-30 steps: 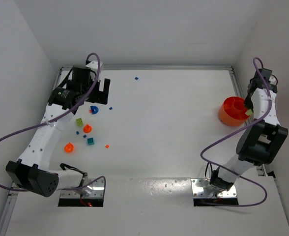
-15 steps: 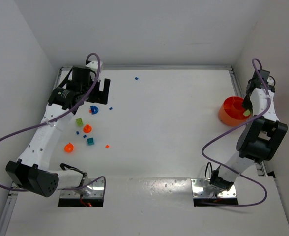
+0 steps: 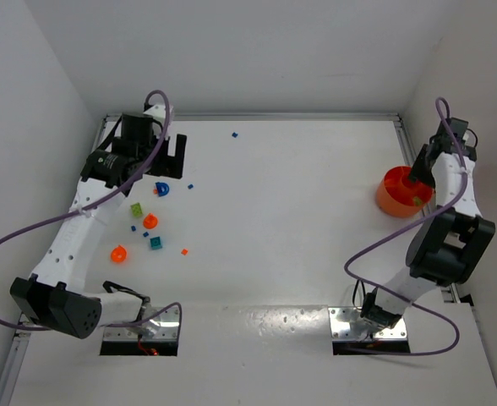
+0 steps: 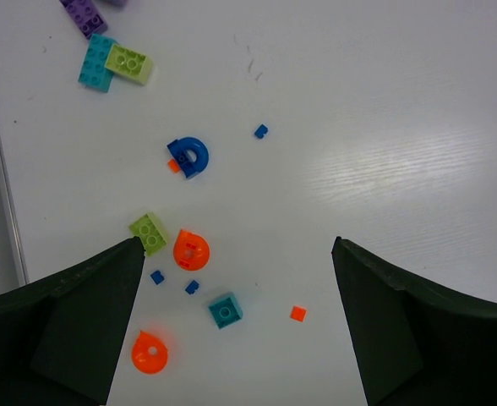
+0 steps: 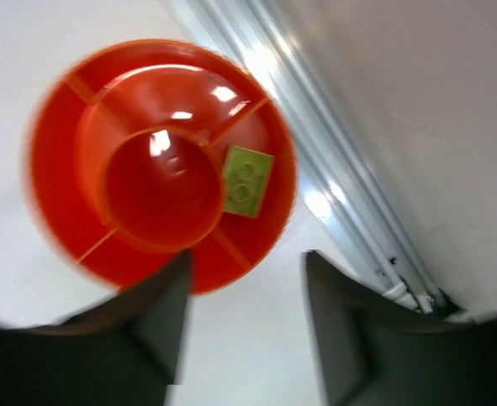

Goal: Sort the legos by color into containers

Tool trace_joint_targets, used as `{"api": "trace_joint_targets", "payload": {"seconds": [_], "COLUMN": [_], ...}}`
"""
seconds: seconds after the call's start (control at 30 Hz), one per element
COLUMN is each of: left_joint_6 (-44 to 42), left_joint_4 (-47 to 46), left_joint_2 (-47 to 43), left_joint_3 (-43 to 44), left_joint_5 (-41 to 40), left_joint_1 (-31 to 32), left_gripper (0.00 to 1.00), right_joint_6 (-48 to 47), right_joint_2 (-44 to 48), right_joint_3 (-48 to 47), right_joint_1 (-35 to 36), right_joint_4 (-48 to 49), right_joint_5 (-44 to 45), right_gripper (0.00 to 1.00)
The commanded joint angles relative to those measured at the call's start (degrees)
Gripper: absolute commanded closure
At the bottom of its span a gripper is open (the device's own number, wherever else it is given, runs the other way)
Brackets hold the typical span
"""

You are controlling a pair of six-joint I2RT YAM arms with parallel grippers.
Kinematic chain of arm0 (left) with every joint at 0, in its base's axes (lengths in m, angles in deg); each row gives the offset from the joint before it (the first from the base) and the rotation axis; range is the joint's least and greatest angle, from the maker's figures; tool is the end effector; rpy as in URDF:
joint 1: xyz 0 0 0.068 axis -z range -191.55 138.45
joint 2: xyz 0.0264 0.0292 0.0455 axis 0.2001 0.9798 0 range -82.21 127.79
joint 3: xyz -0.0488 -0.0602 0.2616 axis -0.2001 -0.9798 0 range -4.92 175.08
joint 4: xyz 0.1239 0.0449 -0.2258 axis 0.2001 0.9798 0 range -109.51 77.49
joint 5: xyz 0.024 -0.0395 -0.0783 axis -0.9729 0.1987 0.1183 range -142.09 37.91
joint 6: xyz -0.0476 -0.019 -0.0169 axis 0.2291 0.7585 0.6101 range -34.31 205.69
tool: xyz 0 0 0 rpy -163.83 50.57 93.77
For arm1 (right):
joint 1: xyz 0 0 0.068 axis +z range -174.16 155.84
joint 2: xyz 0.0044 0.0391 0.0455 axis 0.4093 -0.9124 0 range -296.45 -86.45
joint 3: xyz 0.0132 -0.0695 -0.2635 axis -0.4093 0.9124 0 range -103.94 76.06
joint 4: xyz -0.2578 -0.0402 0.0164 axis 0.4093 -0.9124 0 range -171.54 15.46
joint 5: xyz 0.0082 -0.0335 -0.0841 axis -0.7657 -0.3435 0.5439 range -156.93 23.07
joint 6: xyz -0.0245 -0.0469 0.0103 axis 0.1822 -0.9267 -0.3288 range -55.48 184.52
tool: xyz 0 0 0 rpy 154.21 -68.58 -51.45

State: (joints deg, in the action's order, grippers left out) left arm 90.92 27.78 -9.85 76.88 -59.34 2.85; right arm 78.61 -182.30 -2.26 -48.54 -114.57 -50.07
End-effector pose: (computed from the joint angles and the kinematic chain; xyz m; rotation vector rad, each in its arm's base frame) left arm 0.2512 -0.0598 0.3973 0.1089 2.2227 -0.0467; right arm 0.3206 -0.1566 0.2684 0.9509 2.3894 -0.4463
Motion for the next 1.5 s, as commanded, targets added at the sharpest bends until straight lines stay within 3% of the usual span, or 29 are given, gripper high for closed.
{"api": "trace_joint_targets", "payload": {"seconds": [0.0,0.1,0.3,0.4,0.43,0.53,0.8,0.93,1.13,1.47], "left_joint_6": [0.7,0.0,-2.9,-3.5,-3.5,-3.5,-3.5,-0.5,2.8,7.0], "left_joint_4": [-0.4,-0.4,-3.6,-4.4,-4.4,-3.8,-7.9,-10.3,-14.1,-16.5], "left_joint_2": [-0.8,0.0,4.1,9.0,10.3,13.8,14.6,17.5,19.7,24.1], "left_joint_3": [2.0,2.0,-2.9,-3.4,-3.4,-5.7,-17.8,-19.6,-20.1,-18.2], "left_joint_5": [-1.1,-1.9,-0.7,3.9,5.1,7.2,6.5,5.3,5.3,5.9], "left_joint_1": [-2.1,-4.0,-14.5,-20.8,-23.6,-26.3,-26.3,-27.0,-28.1,-28.1], "left_gripper": [0.0,0.0,0.05,0.13,0.2,0.28,0.21,0.08,0.08,0.17], "right_joint_6": [-2.7,-4.9,-6.8,-6.8,-6.8,-6.8,-6.2,-6.2,-6.2,-6.2], "right_joint_2": [9.1,13.0,13.6,14.3,15.0,15.0,15.0,15.0,15.0,15.0], "right_joint_3": [-1.0,-0.3,-2.4,-1.8,-1.7,-0.6,1.7,2.3,1.8,2.3], "right_joint_1": [0.7,1.2,1.8,2.9,2.9,4.1,5.7,6.4,6.9,6.9], "right_joint_4": [-0.6,-1.2,-4.8,-5.3,-5.8,-6.5,-5.9,-5.9,-6.5,-6.5], "right_joint_5": [-10.7,-19.8,-28.7,-30.1,-30.8,-30.8,-30.8,-30.8,-30.8,-30.8], "right_gripper": [0.39,0.12,0.17,0.21,0.22,0.22,0.22,0.22,0.22,0.22]}}
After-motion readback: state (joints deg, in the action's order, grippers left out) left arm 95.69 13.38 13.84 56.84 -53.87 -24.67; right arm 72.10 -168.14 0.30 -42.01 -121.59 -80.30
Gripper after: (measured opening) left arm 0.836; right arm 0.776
